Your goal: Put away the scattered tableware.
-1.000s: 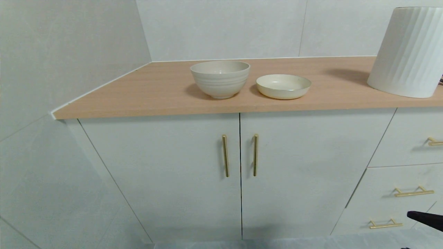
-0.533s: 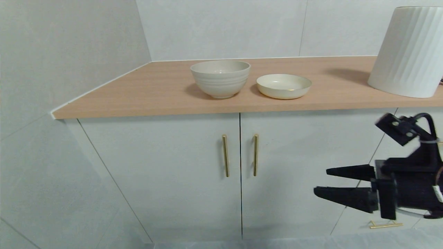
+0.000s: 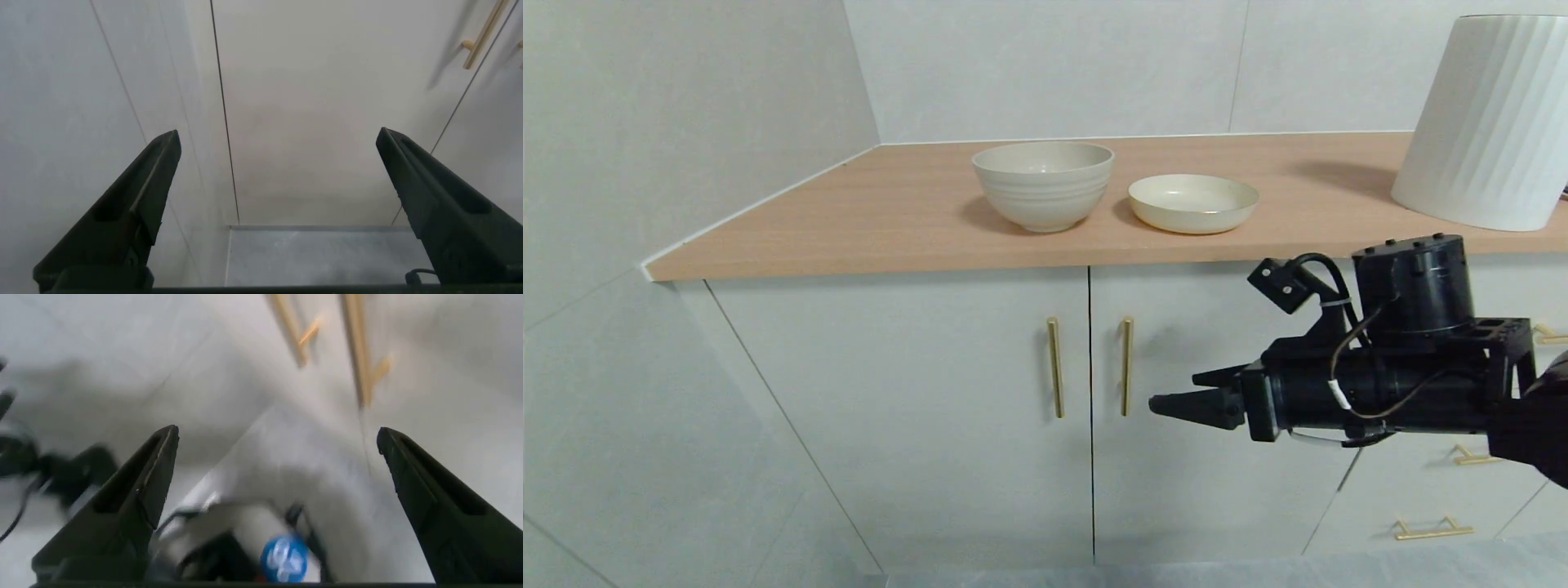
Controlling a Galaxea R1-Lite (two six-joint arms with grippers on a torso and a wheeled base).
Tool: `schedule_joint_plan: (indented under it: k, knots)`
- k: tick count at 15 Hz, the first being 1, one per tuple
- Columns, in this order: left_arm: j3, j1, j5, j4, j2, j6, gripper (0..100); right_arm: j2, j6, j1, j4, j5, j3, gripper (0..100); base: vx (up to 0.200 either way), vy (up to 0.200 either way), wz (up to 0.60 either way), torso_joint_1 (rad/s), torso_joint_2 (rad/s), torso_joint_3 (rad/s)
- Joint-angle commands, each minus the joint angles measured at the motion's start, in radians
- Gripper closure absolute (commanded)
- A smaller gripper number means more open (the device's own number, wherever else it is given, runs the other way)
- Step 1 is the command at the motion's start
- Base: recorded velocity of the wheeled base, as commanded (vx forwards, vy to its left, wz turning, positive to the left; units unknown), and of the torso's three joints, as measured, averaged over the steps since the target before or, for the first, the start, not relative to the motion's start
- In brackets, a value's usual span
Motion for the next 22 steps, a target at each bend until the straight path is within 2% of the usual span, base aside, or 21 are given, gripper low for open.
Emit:
schedule_joint_plan:
  k: [1, 5, 8, 13, 16, 22]
  knots:
    - [0.0, 0.0, -0.001, 0.0, 0.0, -0.001, 0, 0.103, 0.025, 0.033, -0.082, -0.032, 0.03, 0, 0.0, 0.0, 0.0, 0.0, 0.0, 0.0]
    - [0.0, 0.0, 0.001, 0.0, 0.0, -0.001, 0, 0.183, 0.098, 0.079, -0.329, -0.146, 0.068, 0, 0.0, 0.0, 0.0, 0.0, 0.0, 0.0]
    - [0.0, 0.0, 0.001, 0.0, 0.0, -0.002, 0, 0.201, 0.172, 0.085, -0.399, -0.146, 0.065, 0, 0.0, 0.0, 0.0, 0.0, 0.0, 0.0]
    - [0.0, 0.0, 0.001, 0.0, 0.0, -0.002, 0, 0.272, 0.209, 0.086, -0.537, -0.153, 0.066, 0, 0.0, 0.0, 0.0, 0.0, 0.0, 0.0]
    - [0.0, 0.0, -0.001, 0.0, 0.0, -0.002, 0, 0.341, 0.221, 0.086, -0.674, -0.17, 0.065, 0, 0.0, 0.0, 0.0, 0.0, 0.0, 0.0]
    - [0.0, 0.0, 0.001, 0.0, 0.0, -0.002, 0, 0.361, 0.264, 0.093, -0.715, -0.175, 0.057, 0, 0.0, 0.0, 0.0, 0.0, 0.0, 0.0]
